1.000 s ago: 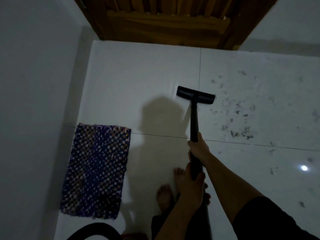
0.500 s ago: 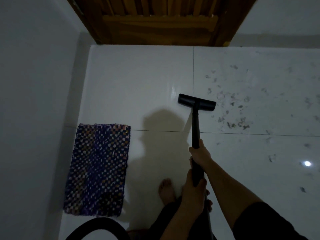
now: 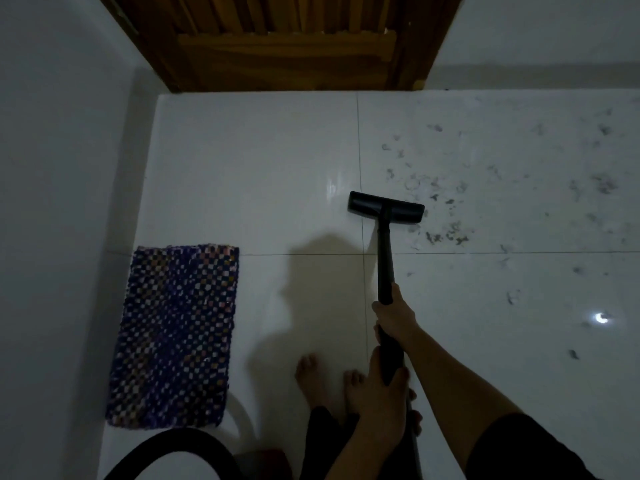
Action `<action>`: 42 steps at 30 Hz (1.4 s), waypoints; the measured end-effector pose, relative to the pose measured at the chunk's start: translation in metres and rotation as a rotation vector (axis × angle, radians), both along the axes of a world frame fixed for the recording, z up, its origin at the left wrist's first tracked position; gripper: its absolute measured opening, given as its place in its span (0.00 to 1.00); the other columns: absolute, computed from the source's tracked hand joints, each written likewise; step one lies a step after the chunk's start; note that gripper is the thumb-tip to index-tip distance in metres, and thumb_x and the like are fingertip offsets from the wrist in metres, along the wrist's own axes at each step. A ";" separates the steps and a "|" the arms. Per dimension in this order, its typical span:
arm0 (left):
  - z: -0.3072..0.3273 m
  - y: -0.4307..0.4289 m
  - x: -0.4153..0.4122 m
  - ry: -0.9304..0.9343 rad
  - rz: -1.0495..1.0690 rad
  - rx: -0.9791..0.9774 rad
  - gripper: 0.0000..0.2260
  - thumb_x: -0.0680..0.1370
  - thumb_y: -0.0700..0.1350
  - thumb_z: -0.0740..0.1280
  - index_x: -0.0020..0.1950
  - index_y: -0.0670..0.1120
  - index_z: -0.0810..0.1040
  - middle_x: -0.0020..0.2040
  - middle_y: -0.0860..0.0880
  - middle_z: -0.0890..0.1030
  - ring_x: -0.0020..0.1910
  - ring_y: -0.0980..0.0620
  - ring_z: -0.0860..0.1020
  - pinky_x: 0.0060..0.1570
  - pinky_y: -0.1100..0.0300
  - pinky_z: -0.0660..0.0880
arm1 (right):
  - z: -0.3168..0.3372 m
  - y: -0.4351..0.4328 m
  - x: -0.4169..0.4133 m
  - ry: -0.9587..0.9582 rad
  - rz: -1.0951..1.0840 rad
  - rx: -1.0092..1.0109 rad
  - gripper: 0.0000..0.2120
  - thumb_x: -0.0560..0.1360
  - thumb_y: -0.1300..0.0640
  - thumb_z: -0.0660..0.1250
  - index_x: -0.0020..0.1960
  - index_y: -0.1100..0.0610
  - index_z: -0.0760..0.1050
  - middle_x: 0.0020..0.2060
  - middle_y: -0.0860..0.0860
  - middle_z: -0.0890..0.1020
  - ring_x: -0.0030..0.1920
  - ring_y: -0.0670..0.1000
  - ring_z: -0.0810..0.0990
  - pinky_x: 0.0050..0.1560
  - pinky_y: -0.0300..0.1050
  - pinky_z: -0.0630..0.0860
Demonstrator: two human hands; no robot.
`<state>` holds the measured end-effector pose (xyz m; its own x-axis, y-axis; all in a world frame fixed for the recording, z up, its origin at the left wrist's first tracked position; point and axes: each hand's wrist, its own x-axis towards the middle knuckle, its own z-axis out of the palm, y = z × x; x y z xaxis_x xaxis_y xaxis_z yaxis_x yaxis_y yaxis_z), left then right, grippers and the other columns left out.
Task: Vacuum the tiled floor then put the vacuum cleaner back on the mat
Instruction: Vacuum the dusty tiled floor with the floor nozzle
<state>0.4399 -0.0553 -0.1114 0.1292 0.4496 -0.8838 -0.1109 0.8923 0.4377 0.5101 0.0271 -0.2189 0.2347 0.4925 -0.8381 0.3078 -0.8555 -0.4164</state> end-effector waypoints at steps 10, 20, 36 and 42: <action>0.000 -0.053 0.007 -0.013 -0.046 0.023 0.19 0.82 0.40 0.56 0.73 0.42 0.61 0.36 0.48 0.72 0.18 0.63 0.72 0.21 0.72 0.69 | 0.001 -0.057 0.010 0.014 -0.058 -0.022 0.32 0.80 0.60 0.60 0.79 0.48 0.50 0.43 0.59 0.76 0.28 0.51 0.73 0.17 0.35 0.68; 0.015 -0.120 -0.018 0.009 -0.148 0.056 0.26 0.82 0.40 0.55 0.78 0.50 0.50 0.39 0.47 0.75 0.19 0.62 0.73 0.21 0.71 0.69 | 0.015 -0.126 -0.008 0.007 -0.034 -0.035 0.33 0.80 0.59 0.59 0.80 0.50 0.45 0.56 0.61 0.77 0.31 0.48 0.73 0.21 0.33 0.66; -0.003 -0.198 0.011 -0.047 -0.104 -0.098 0.25 0.82 0.44 0.57 0.77 0.55 0.53 0.45 0.38 0.77 0.28 0.50 0.73 0.23 0.63 0.72 | 0.009 -0.206 0.020 -0.006 0.005 -0.131 0.33 0.80 0.57 0.59 0.79 0.50 0.46 0.60 0.62 0.76 0.34 0.49 0.74 0.28 0.38 0.67; -0.007 -0.202 0.033 -0.052 -0.058 -0.084 0.25 0.82 0.40 0.56 0.77 0.53 0.54 0.43 0.49 0.78 0.34 0.54 0.77 0.30 0.63 0.76 | 0.003 -0.212 0.040 0.028 -0.015 -0.151 0.34 0.80 0.57 0.59 0.80 0.50 0.45 0.56 0.61 0.77 0.40 0.54 0.77 0.38 0.42 0.73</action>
<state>0.4729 -0.2569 -0.1188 0.1995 0.3644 -0.9096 -0.0782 0.9312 0.3560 0.5498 -0.1849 -0.2158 0.2167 0.3565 -0.9088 0.2843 -0.9136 -0.2906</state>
